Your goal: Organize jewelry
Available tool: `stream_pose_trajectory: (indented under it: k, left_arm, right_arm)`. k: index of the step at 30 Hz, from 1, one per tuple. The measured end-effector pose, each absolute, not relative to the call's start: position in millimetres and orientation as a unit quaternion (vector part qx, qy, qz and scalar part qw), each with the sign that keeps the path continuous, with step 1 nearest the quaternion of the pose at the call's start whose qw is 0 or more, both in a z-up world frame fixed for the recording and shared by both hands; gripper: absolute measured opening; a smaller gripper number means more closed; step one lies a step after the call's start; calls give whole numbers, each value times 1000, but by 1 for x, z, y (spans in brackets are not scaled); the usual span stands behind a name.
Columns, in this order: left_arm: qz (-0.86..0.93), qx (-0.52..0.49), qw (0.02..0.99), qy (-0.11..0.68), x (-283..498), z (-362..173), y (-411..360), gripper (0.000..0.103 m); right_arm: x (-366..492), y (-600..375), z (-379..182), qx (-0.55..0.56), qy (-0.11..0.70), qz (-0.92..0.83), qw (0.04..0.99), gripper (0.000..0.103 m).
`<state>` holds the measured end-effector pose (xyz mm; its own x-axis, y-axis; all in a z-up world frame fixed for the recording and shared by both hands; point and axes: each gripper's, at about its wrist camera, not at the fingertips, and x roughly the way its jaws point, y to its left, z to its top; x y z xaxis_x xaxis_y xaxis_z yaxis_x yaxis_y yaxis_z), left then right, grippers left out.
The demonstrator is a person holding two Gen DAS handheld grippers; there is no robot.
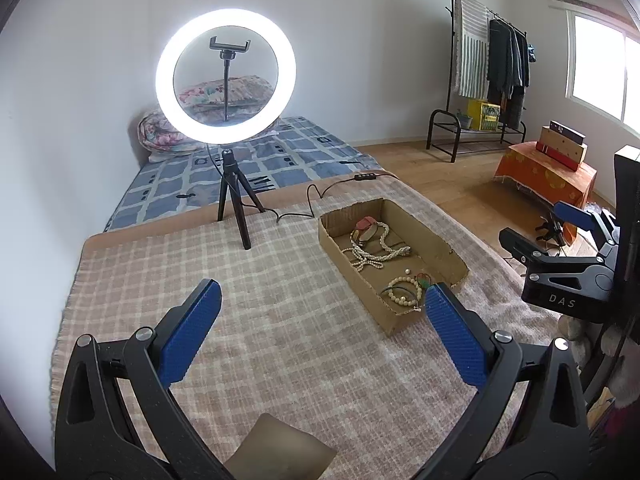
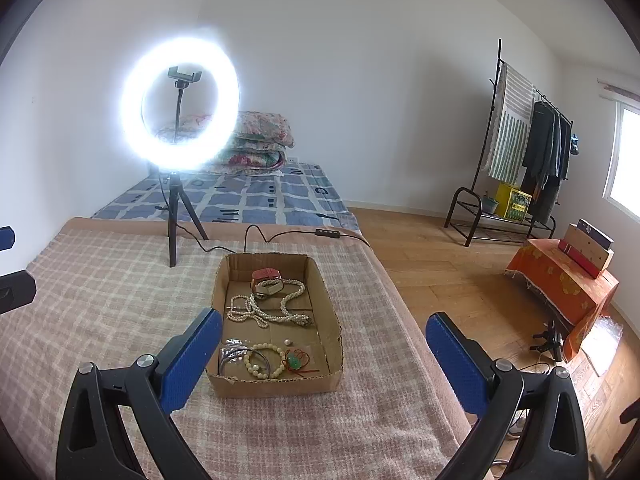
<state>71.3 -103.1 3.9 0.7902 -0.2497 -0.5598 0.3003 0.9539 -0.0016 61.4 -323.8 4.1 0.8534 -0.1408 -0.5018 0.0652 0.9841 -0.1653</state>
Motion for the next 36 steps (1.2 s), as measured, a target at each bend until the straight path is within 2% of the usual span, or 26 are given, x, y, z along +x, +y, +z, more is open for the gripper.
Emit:
stream_pose_trajectory:
  k: [36]
  left_arm:
    - [-152, 46, 942, 294, 69, 4, -104, 103]
  right_arm:
    - [64, -324, -1, -71, 273, -54, 958, 103]
